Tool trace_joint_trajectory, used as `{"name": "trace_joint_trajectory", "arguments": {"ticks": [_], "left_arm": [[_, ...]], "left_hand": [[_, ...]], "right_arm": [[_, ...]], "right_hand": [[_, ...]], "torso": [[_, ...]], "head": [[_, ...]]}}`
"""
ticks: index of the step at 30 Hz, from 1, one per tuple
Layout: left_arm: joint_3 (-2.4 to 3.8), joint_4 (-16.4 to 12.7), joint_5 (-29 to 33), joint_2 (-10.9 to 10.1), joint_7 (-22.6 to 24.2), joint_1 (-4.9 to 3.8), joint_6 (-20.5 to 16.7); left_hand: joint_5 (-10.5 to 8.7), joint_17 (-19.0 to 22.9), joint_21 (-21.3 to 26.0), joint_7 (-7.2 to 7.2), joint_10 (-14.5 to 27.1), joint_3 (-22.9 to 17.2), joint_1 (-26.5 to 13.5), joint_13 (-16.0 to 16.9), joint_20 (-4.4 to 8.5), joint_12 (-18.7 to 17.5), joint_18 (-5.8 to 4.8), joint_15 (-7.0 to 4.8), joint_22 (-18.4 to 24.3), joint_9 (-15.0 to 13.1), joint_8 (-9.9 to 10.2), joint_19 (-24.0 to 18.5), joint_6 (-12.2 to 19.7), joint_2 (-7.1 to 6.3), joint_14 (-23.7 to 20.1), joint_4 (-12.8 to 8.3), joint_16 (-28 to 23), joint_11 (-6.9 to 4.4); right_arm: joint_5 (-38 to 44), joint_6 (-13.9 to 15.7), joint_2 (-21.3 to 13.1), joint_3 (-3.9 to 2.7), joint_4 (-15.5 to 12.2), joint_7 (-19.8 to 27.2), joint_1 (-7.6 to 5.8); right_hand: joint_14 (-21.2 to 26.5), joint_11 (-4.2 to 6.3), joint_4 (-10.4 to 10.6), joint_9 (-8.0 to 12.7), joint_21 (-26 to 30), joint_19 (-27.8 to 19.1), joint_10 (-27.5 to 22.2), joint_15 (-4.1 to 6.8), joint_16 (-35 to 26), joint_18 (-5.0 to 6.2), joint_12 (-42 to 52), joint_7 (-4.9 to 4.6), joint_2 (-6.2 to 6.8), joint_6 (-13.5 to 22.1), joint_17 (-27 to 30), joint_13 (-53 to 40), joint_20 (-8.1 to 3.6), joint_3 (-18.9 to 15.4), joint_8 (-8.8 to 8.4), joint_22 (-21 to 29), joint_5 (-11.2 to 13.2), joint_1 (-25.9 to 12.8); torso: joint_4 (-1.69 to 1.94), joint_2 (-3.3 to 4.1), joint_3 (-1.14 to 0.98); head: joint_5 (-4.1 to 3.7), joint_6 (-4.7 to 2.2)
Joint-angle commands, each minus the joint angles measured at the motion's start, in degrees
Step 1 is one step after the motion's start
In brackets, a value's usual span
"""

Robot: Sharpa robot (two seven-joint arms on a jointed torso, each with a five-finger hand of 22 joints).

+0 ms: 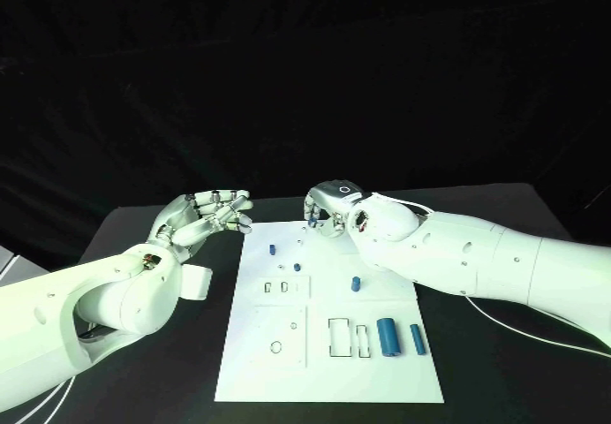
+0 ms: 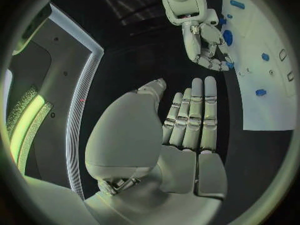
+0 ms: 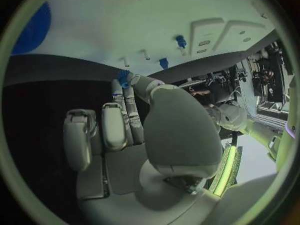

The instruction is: Assemble the parts on the task board

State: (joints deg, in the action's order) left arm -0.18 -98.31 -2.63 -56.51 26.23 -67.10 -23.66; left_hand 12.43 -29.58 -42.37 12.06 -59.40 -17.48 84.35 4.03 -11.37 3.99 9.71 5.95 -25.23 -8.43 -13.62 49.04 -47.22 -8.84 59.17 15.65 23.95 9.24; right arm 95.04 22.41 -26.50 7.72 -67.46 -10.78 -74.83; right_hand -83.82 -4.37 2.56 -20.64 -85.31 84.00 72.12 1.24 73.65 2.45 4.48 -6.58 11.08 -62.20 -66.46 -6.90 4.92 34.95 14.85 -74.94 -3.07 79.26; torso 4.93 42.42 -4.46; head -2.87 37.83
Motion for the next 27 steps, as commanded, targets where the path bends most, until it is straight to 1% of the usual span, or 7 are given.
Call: {"name": "trace_joint_trajectory", "arguments": {"ticks": [1,8,12,14,18,23,27], "left_arm": [[0.06,-0.26,0.26,0.11,0.22,-0.31,1.11],[0.06,-0.33,0.27,0.20,0.16,-0.66,1.10],[0.05,-0.39,0.27,0.22,0.12,-0.78,1.14],[0.05,-0.42,0.26,0.20,0.11,-0.83,1.13],[0.05,-0.41,0.25,0.22,0.11,-0.92,1.11],[0.05,-0.40,0.23,0.29,0.08,-1.00,1.11],[0.05,-0.37,0.22,0.31,0.04,-1.05,1.08]], "left_hand": [[-0.26,-0.06,-0.20,0.46,0.28,-0.25,0.46,-0.08,-0.05,-0.17,0.55,-0.01,-0.05,0.07,0.38,-0.49,-0.24,0.18,-0.49,-0.02,0.30,0.18],[-0.26,-0.06,-0.20,0.46,0.28,-0.25,0.46,-0.08,-0.05,-0.17,0.55,-0.01,-0.05,0.07,0.38,-0.49,-0.24,0.18,-0.49,-0.02,0.30,0.18],[-0.26,-0.06,-0.20,0.46,0.28,-0.25,0.46,-0.08,-0.05,-0.17,0.55,-0.01,-0.05,0.07,0.38,-0.49,-0.24,0.18,-0.49,-0.02,0.30,0.18],[-0.26,-0.06,-0.20,0.46,0.28,-0.25,0.46,-0.08,-0.05,-0.17,0.55,-0.01,-0.05,0.07,0.38,-0.49,-0.24,0.18,-0.49,-0.02,0.30,0.18],[-0.27,-0.18,-0.46,0.46,0.30,-0.39,0.50,-0.08,-0.06,-0.18,0.56,-0.02,-0.23,0.08,0.40,-0.70,-0.23,0.12,-0.53,-0.09,0.37,0.18],[-0.27,-0.18,-0.46,0.46,0.30,-0.39,0.50,-0.08,-0.06,-0.18,0.56,-0.02,-0.23,0.08,0.40,-0.70,-0.23,0.12,-0.53,-0.09,0.37,0.18],[-0.27,-0.18,-0.46,0.46,0.30,-0.39,0.50,-0.08,-0.06,-0.18,0.56,-0.02,-0.23,0.08,0.40,-0.70,-0.23,0.12,-0.53,-0.09,0.37,0.18]], "right_arm": [[0.76,0.89,0.72,0.00,1.16,0.30,0.08],[0.35,0.19,1.89,0.02,2.68,0.64,0.19],[0.14,-0.34,2.15,0.05,3.10,0.88,0.33],[0.07,-0.51,2.28,0.07,3.25,0.93,0.41],[0.00,-0.65,2.56,0.09,3.55,1.01,0.61],[-0.08,-0.98,2.85,0.10,3.87,1.17,0.77],[-0.12,-1.29,2.92,0.10,3.97,1.31,0.83]], "right_hand": [[-1.75,1.49,-0.29,-0.08,-0.05,1.40,1.25,0.19,0.33,-0.77,0.01,0.02,-0.70,0.37,0.09,-1.72,-0.18,0.00,0.00,-8.29,-0.31,0.16],[-1.74,1.39,-0.35,-0.13,-0.02,1.36,1.09,0.12,0.36,-0.76,-0.12,-0.07,-0.63,0.55,0.08,-1.75,-0.13,0.06,-0.05,-8.26,-0.30,-0.02],[-1.72,1.33,-0.39,-0.16,0.05,1.29,0.99,0.07,0.33,-0.73,-0.20,-0.11,-0.55,0.67,0.15,-1.76,-0.09,0.08,-0.08,-8.16,-0.30,-0.16],[-1.72,1.33,-0.39,-0.16,0.05,1.29,0.99,0.07,0.33,-0.73,-0.20,-0.11,-0.55,0.67,0.15,-1.76,-0.09,0.08,-0.08,-8.16,-0.30,-0.16],[-1.71,1.28,-0.44,-0.19,0.07,1.26,0.85,0.03,0.33,-0.72,-0.30,-0.15,-0.52,0.82,0.18,-1.77,-0.06,0.15,-0.12,-8.15,-0.31,-0.24],[-1.71,1.28,-0.44,-0.19,0.07,1.26,0.85,0.03,0.33,-0.72,-0.30,-0.15,-0.52,0.82,0.18,-1.77,-0.06,0.15,-0.12,-8.15,-0.31,-0.24],[-1.69,1.25,-0.46,-0.21,0.14,1.19,0.80,0.00,0.30,-0.70,-0.34,-0.17,-0.52,0.88,0.23,-1.77,-0.04,0.18,-0.14,-8.05,-0.31,-0.30]], "torso": [[0.42,0.33,0.06],[0.72,0.62,0.10],[0.80,0.65,0.15],[0.72,0.63,0.13],[0.81,0.69,0.15],[0.75,0.68,0.15],[0.61,0.69,0.15]], "head": [[-0.09,-0.14],[-0.11,-0.14],[0.13,-0.12],[0.34,-0.11],[0.44,-0.04],[0.56,-0.04],[0.61,-0.07]]}}
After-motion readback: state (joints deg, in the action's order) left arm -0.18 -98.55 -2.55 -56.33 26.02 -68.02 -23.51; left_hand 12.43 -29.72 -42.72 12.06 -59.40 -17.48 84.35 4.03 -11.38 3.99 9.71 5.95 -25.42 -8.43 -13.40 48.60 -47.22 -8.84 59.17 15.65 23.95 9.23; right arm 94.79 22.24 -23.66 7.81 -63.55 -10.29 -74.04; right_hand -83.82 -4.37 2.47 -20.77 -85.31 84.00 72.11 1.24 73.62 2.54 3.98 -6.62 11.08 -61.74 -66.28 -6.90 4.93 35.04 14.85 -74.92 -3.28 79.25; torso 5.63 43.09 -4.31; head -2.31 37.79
